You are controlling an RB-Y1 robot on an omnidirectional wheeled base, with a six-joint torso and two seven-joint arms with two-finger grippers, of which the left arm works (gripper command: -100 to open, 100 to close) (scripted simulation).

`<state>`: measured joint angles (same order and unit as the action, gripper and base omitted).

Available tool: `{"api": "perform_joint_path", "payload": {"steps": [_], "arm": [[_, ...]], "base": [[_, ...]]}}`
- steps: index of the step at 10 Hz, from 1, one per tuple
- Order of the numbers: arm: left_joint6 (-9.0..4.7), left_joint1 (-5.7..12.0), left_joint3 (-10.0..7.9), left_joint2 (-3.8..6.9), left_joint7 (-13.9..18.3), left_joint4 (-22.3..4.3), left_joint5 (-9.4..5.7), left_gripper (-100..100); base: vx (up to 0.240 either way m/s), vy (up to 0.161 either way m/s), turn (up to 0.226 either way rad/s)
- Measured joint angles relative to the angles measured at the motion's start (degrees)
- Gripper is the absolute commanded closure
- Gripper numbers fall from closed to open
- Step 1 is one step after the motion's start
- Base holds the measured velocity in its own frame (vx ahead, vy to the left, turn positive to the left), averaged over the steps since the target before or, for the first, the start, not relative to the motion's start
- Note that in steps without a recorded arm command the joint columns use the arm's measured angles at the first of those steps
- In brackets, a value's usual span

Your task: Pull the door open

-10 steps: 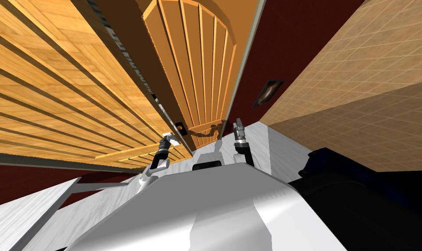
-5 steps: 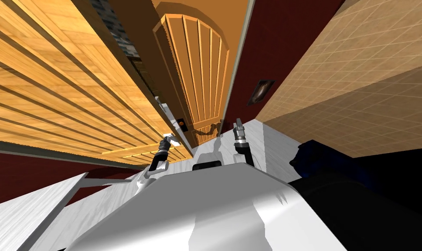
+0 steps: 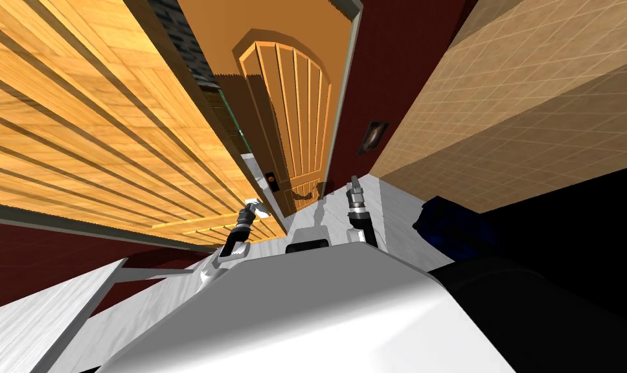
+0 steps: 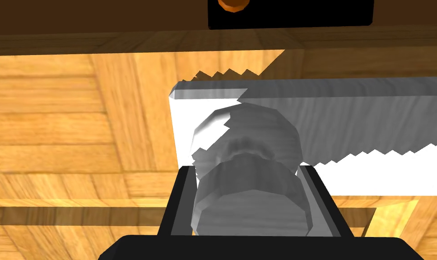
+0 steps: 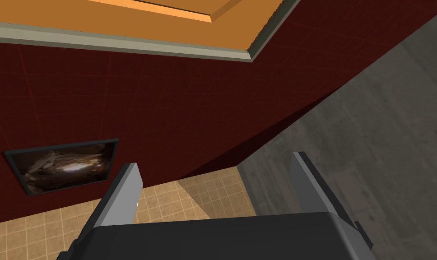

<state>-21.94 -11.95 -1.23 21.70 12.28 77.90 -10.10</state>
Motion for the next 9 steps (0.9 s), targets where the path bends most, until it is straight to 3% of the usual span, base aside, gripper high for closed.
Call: {"api": "perform_joint_path", "payload": {"steps": [4,9], "arm": [[-2.18,-2.09,1.55,2.80,1.99,1.48,-0.32,100],[-4.85,-5.27,4.28,6.23,4.59,2.88,-0.56,100]], "base": [[-0.237,0.088,-0.159],[-0.176,0.071,-0.103]]}}
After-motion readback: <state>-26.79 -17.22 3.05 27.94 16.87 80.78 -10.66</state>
